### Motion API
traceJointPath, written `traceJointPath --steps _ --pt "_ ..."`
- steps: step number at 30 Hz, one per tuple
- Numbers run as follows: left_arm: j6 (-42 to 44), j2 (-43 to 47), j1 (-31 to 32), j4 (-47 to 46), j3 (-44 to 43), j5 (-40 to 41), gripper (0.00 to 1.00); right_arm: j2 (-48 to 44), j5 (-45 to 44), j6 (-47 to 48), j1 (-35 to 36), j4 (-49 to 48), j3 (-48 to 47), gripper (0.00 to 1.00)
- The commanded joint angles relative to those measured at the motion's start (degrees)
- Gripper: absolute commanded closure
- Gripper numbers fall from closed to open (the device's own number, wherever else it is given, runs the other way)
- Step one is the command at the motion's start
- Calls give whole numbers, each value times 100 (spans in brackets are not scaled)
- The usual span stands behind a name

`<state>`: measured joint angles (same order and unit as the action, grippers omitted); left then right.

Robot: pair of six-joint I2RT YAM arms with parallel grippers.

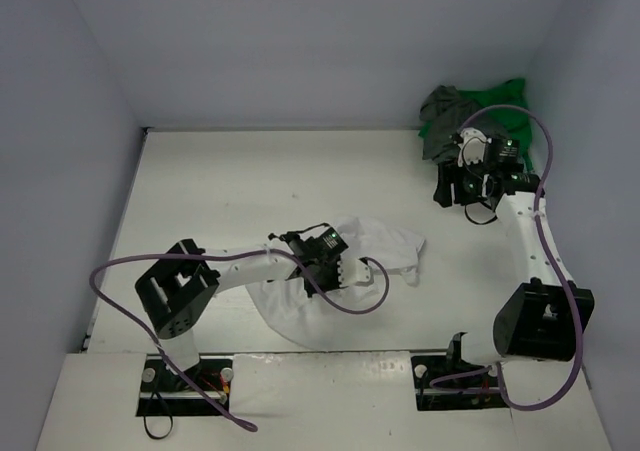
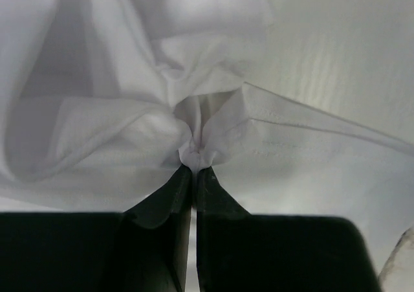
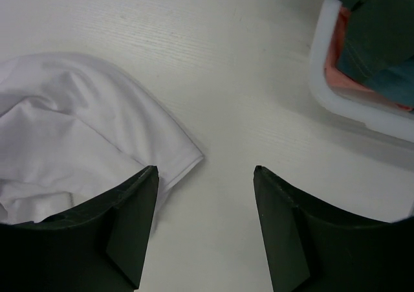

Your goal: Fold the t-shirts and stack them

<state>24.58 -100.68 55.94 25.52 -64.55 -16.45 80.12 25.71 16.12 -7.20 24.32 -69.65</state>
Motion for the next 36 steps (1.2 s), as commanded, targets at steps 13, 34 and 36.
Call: traceJointPath --steps 13,34,36 --pt "346 1472 -1314 577 197 599 100 -111 -302 602 2915 91 925 42" --pt "214 2334 -1894 340 1243 599 100 970 -2809 1200 4877 108 1445 43" --pt "197 2378 -1929 322 1287 572 100 1023 -2765 1218 4877 108 1454 46"
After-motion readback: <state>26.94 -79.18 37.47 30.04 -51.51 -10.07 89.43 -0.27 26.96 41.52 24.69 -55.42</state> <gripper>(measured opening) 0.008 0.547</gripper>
